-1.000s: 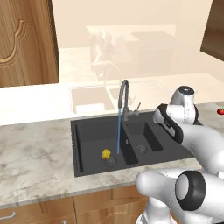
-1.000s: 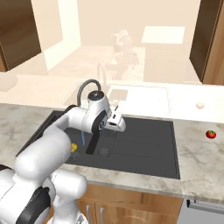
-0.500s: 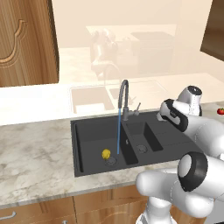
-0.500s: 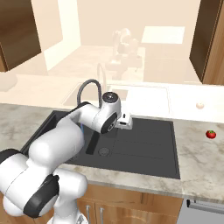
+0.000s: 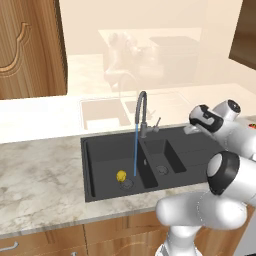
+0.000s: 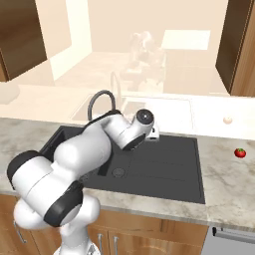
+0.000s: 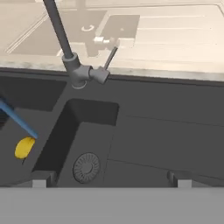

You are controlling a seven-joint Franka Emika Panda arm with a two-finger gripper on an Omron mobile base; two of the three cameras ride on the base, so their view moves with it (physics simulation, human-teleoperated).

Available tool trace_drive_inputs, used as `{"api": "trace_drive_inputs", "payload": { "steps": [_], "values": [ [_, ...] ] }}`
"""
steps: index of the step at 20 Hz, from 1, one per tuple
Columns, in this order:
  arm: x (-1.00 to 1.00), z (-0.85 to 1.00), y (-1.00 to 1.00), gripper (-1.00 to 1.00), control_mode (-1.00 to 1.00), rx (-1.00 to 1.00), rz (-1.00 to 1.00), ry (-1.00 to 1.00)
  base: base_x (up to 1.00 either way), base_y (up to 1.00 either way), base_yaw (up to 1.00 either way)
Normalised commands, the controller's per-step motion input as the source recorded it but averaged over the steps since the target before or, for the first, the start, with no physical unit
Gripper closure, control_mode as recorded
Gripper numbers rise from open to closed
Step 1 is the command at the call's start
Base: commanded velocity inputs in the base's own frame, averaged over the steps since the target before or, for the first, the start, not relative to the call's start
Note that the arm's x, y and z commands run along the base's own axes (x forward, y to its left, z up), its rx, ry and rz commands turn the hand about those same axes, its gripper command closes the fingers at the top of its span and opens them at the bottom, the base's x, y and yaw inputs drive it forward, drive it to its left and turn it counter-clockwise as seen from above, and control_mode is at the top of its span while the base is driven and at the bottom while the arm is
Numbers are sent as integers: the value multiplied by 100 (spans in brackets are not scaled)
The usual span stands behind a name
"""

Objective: Turn on the sink faucet. Then move the lemon from the counter to the sink. Turn off the sink. Move the vegetable from the sink to the pot next to the stove. Finally move the pot to the front left burner.

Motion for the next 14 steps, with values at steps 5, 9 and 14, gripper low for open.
{"api": "trace_drive_inputs", "payload": {
  "steps": [5, 9, 14],
  "values": [
    [34, 0, -1, -100, -100, 2, 24, -23, 0, 0, 0],
    [37, 0, 0, -100, -100, 1, 25, -20, 0, 0, 0],
    [42, 0, 0, -100, -100, 0, 27, -6, 0, 0, 0]
  ]
}}
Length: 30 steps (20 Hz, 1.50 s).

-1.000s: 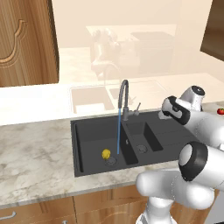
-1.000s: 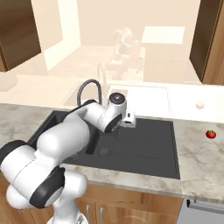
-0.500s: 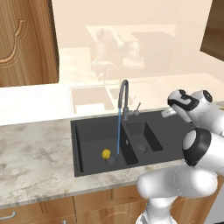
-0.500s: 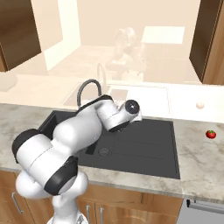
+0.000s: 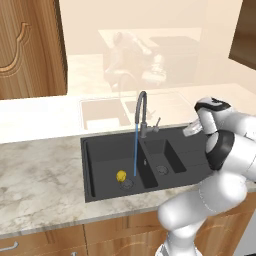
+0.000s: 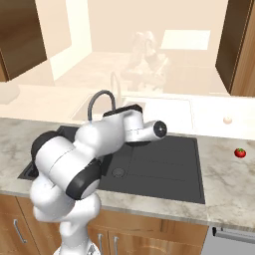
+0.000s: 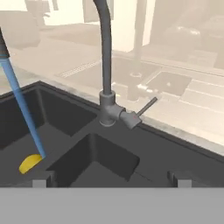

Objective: Turn on the sink faucet. Then move the lemon from the counter to the sink. Turn off the sink. Move the vegetable from the sink to the pot next to the stove. Finally move the pot to the front left burner.

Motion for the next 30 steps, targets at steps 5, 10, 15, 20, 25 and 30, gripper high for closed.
{"api": "trace_drive_inputs", "payload": {
  "steps": [5, 10, 15, 20, 25, 30],
  "values": [
    [49, 0, 0, -100, -100, 0, 26, 0, 0, 0, 0],
    [55, -6, 0, -100, -100, 0, 26, -4, 0, 0, 0],
    [42, -26, 0, -100, -100, 0, 24, -9, 0, 0, 0],
    [28, -22, 0, -100, -100, 0, 18, -8, 0, 0, 0],
    [37, -8, 16, -100, -100, 0, 10, 0, 0, 0, 0],
    [32, -3, 23, -100, -100, 0, 2, 0, 0, 0, 0]
  ]
}}
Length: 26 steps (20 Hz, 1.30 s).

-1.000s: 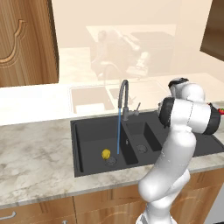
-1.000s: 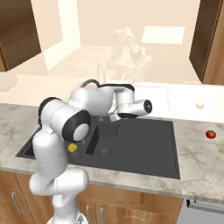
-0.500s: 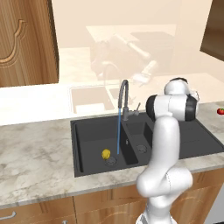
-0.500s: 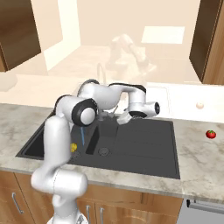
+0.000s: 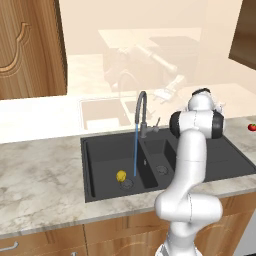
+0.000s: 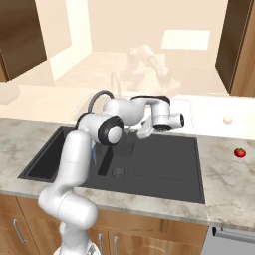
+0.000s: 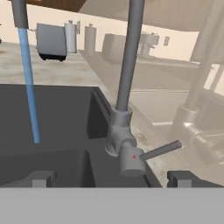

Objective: Turn on the sink faucet. Then move the lemon from the counter to the sink. Turn off the sink. Move the vegetable from the sink to the pot next to the stove. Finally move the pot to the front left burner.

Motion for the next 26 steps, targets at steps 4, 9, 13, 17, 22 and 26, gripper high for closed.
{"api": "trace_drive_inputs", "payload": {
  "steps": [4, 9, 13, 17, 22, 26],
  "values": [
    [16, -5, 23, -100, -100, 0, 0, 2, 0, 0, 0],
    [3, -8, 20, -100, -100, 0, 0, 7, 0, 0, 0],
    [2, -2, 17, -100, -100, 0, 0, 7, 0, 0, 0],
    [8, -10, 8, -100, -100, 0, 0, 4, 0, 0, 0],
    [11, -13, 0, -100, -100, 0, 0, 0, 0, 0, 0],
    [14, -12, 0, -100, -100, 0, 0, 0, 0, 0, 0]
  ]
}}
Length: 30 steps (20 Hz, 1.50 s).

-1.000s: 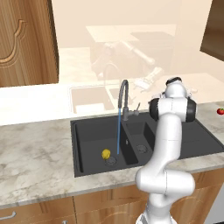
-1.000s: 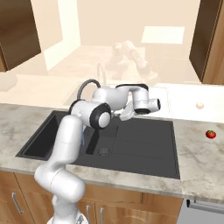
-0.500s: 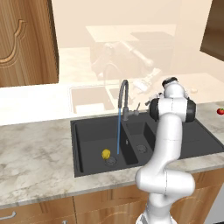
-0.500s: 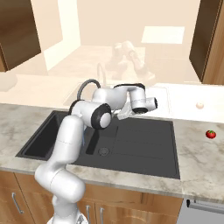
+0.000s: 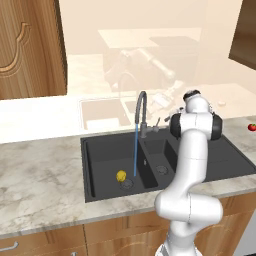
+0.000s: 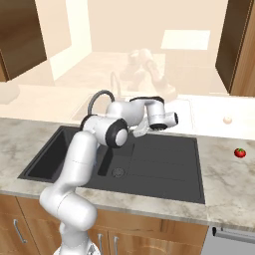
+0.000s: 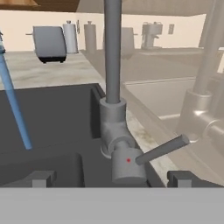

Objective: Turn on the sink faucet. Then move the lemon from the counter to the sink. Turn off the sink. Move the vegetable from the sink to the pot next to the stove. Finally move the pot to the front left burner.

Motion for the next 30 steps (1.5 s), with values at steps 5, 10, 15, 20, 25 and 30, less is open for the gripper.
{"api": "trace_drive_inputs", "payload": {
  "steps": [5, 10, 15, 20, 25, 30],
  "values": [
    [15, -6, 0, -100, -100, 0, 0, 0, 0, 0, 0],
    [11, -6, 0, -100, -100, 0, 0, 0, 0, 0, 0],
    [9, -5, 0, -100, -100, 0, 0, 0, 0, 0, 0],
    [9, -2, 0, -100, -100, 0, 0, 0, 0, 0, 0],
    [1, 0, 8, -100, -100, 0, 1, 0, 0, 0, 0],
    [2, 0, 15, -100, -100, 0, 1, 2, 0, 0, 0]
  ]
}}
